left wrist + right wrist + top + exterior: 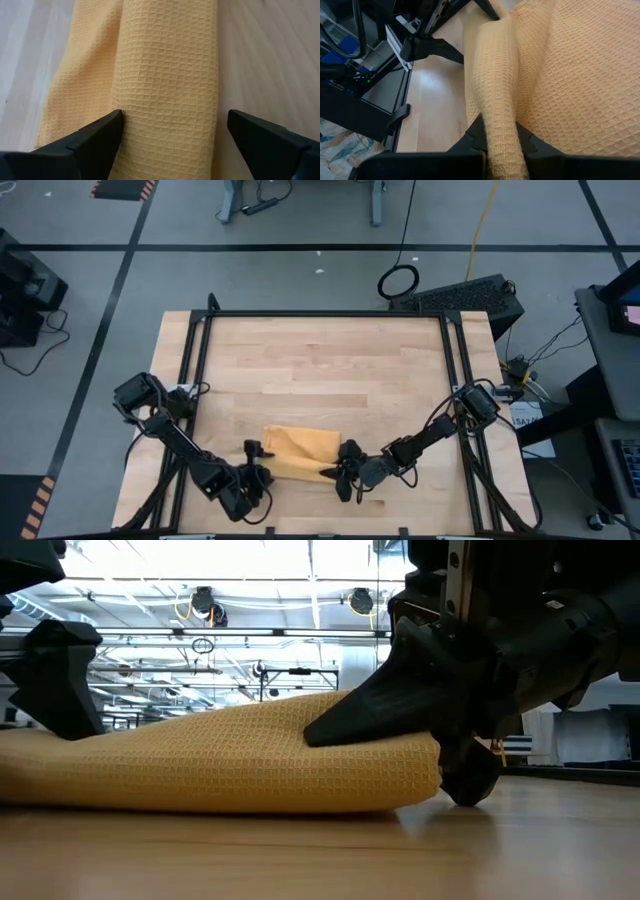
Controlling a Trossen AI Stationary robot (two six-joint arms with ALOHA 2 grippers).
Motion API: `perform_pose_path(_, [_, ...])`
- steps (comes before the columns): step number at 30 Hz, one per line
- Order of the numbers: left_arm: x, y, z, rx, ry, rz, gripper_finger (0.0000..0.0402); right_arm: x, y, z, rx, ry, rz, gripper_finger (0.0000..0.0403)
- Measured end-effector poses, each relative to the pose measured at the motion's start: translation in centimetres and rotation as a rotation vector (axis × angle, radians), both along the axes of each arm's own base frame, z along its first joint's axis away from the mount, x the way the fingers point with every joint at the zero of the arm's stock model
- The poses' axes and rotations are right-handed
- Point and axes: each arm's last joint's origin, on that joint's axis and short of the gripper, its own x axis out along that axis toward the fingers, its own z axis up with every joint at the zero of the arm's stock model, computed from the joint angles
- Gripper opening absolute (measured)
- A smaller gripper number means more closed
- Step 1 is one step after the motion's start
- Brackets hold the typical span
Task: Roll towel
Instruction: Roll the folded yellow towel
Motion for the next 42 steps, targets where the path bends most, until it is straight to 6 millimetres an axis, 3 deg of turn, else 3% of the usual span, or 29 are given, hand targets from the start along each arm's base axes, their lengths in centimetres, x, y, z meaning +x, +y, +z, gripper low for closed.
perform_pose_path(8, [0.4,0.4,-0.1,-0.052,0.034,0.027,0.0314,0.0,0.1,0.5,-0.02,-0.006,0.026,0.004])
perform_pose_path(15, [0.5,0.3,-0.2,-0.06,0.034,0.03,0.0266,-0.6,0.4,1.5,-0.118,0.022,0.108,0.0139])
perform_pose_path(22, [0.5,0.3,-0.2,-0.086,0.032,0.045,0.0224,-3.4,0.7,3.0,-0.351,0.219,0.209,0.0247])
perform_pose_path(26, [0.5,0.2,-0.2,-0.1,0.029,0.045,0.0205,-4.8,2.2,4.4,-0.45,0.18,0.253,0.0293])
perform_pose_path(33, [0.6,0.2,-0.3,-0.123,0.026,0.061,0.0194,-8.6,6.1,3.7,-0.615,0.104,0.242,0.0311])
perform_pose_path(38, [0.6,0.1,-0.2,-0.129,0.023,0.061,0.0194,-9.0,7.2,4.0,-0.724,-0.022,0.139,0.0311])
perform_pose_path(42, [0.6,0.1,-0.3,-0.141,0.027,0.068,0.0194,-7.9,7.0,3.8,-0.787,-0.068,0.124,0.0311])
